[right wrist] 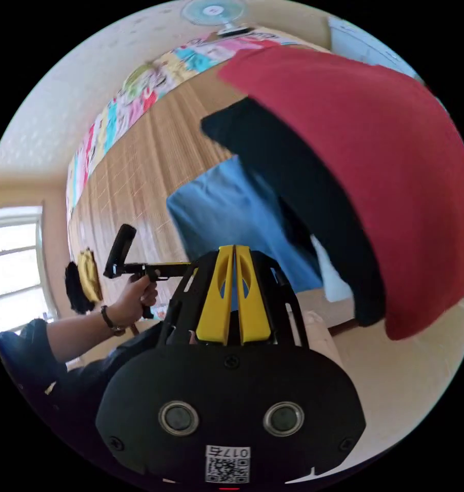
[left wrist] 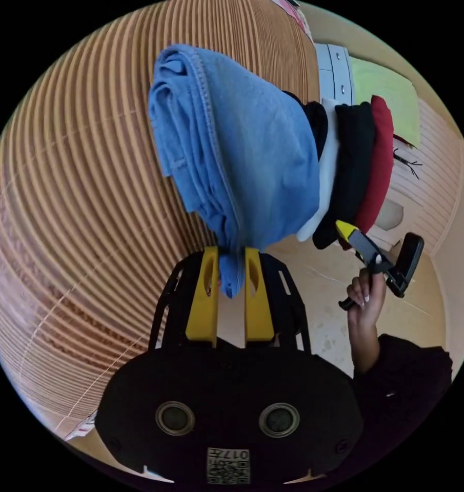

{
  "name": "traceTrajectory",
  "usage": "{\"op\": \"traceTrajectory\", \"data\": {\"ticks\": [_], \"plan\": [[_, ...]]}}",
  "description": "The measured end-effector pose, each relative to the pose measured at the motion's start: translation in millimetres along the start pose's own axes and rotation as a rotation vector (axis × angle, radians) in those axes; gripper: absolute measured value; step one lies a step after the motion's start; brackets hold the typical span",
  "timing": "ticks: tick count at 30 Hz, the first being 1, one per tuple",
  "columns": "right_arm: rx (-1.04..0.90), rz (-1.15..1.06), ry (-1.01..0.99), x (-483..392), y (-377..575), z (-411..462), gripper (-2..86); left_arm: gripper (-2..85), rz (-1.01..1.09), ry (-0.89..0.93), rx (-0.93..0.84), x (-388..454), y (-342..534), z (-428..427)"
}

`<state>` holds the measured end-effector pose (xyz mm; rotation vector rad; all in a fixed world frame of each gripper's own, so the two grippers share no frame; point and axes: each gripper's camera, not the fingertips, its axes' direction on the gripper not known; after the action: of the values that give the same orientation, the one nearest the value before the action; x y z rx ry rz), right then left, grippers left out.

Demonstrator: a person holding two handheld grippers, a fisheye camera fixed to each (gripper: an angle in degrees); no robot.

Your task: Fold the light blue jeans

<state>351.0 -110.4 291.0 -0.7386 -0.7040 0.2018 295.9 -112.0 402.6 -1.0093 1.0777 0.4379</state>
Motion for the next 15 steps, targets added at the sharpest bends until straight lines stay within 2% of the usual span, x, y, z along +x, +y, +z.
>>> {"op": "traceTrajectory", "data": {"ticks": [3,6,10,15], "plan": [[-0.131,-0.049,0.176,-39.9,-22.8,54.7,0.5,5.5,-0.015,-0.11,0.0,-12.6,45.3,-39.2],[-0.262,0.026,0.31,-38.0,-32.4,124.4,0.5,4.9,-0.059,-0.213,-0.006,-28.7,95.1,-83.5],[-0.158,0.017,0.327,-36.2,-25.0,130.7,0.6,0.1,-0.204,-0.325,-0.028,-60.7,171.8,-146.0],[-0.238,0.0,0.294,-25.7,-41.0,121.6,0.5,-0.9,-0.372,-0.139,0.06,-99.1,272.6,-210.7]]}}
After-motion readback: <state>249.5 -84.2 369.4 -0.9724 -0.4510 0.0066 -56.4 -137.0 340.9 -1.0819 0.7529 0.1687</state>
